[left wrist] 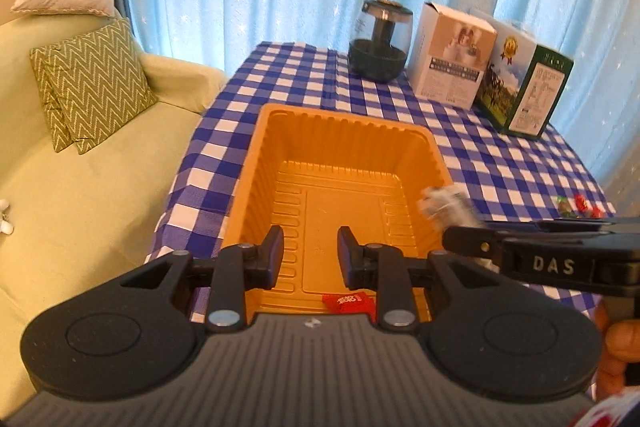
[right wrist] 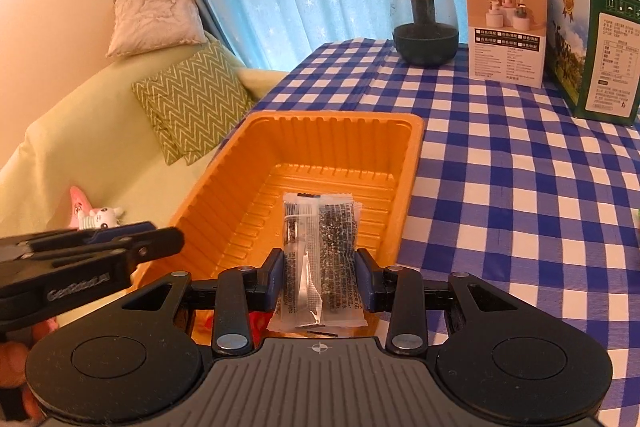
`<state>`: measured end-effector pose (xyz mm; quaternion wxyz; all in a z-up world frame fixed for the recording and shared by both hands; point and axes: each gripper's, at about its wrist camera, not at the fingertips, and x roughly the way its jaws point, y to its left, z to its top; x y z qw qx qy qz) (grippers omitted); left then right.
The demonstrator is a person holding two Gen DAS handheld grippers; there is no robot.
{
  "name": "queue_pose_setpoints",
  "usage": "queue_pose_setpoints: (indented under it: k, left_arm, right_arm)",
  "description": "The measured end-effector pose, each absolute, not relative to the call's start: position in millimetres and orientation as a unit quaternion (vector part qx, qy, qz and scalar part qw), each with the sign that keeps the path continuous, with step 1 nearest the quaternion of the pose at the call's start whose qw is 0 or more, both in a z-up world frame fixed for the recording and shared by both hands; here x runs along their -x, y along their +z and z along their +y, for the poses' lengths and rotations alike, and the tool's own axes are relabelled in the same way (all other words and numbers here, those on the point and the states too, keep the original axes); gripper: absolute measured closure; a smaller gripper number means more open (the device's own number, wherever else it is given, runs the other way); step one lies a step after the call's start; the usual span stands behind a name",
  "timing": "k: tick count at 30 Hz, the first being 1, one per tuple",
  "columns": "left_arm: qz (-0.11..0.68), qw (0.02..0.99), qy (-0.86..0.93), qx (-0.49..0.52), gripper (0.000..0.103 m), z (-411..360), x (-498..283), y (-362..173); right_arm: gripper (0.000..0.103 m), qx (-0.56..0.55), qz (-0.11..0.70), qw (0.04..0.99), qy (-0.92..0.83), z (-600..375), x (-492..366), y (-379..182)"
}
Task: Organize snacks
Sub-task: 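Carry both packets over the orange tray and open both tools to drop them, then grasp a red candy with the left tool while the right tool grasps the yellow-green candy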
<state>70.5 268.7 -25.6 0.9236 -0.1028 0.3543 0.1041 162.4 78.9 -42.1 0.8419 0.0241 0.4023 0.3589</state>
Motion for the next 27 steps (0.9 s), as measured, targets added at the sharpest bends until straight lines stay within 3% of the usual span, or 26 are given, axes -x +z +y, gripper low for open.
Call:
queue_pose_setpoints:
  k: [5,8,12,20,22,27]
  left_arm:
    - [0.343,0.927,0.107,0.107,0.072,268,-58,-13]
    - [0.333,0.932,0.104,0.101,0.069,260,-52,-3]
    - [0.318,0.938,0.09,0.105,0.056,245,-45,12]
    - [0.304,0.947,0.041,0.101,0.048,190,-41,31]
    - [0.302,0.948,0.025,0.098,0.04,173,-41,33]
    - [0.303,0.948,-0.016,0.096,0.032,125,-42,35]
  right_arm:
    - [0.049,-0.033,0.39,0.847,0.359,70,-160,-31]
    - [0.048,-0.042,0.382,0.856,0.346,53,-154,-20]
    - [0.048,-0.063,0.372,0.872,0.312,13,-145,-7]
    - [0.044,-0.093,0.358,0.905,0.212,-83,-113,5]
    - [0.044,-0.097,0.353,0.911,0.189,-106,-105,7]
    - [0.042,-0.1,0.347,0.923,0.132,-161,-84,7]
